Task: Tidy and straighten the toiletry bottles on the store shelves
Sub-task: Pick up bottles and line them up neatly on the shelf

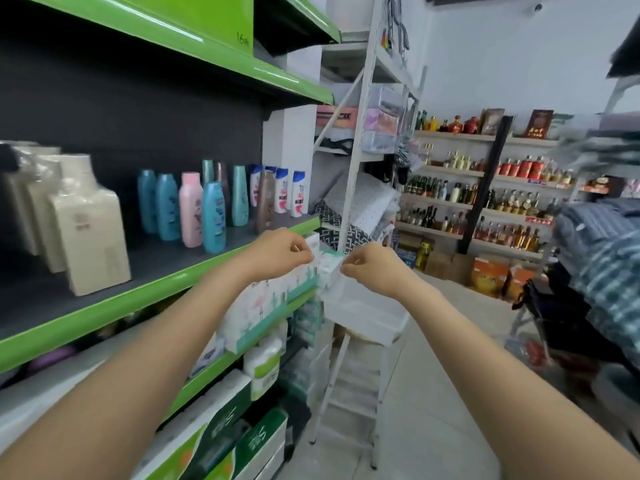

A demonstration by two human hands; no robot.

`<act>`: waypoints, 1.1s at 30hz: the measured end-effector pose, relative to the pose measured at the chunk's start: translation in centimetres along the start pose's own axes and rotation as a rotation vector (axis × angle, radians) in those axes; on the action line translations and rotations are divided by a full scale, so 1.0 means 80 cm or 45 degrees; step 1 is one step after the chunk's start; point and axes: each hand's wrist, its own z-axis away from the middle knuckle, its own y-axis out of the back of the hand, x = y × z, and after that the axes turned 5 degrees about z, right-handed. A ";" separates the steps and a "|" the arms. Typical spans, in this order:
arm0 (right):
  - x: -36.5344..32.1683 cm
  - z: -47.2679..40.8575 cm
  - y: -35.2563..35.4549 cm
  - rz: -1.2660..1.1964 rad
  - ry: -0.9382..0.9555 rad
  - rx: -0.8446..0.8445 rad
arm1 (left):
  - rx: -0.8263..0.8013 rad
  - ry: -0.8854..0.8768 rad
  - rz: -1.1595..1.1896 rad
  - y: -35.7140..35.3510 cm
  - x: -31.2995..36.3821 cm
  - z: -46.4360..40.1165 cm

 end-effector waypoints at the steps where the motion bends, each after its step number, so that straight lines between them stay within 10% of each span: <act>1: 0.010 -0.023 0.002 0.001 0.002 0.003 | 0.005 -0.002 -0.002 -0.003 -0.003 -0.024; 33: 0.231 -0.617 -0.032 -0.145 0.482 -0.212 | 0.361 0.431 -0.092 -0.078 -0.133 -0.536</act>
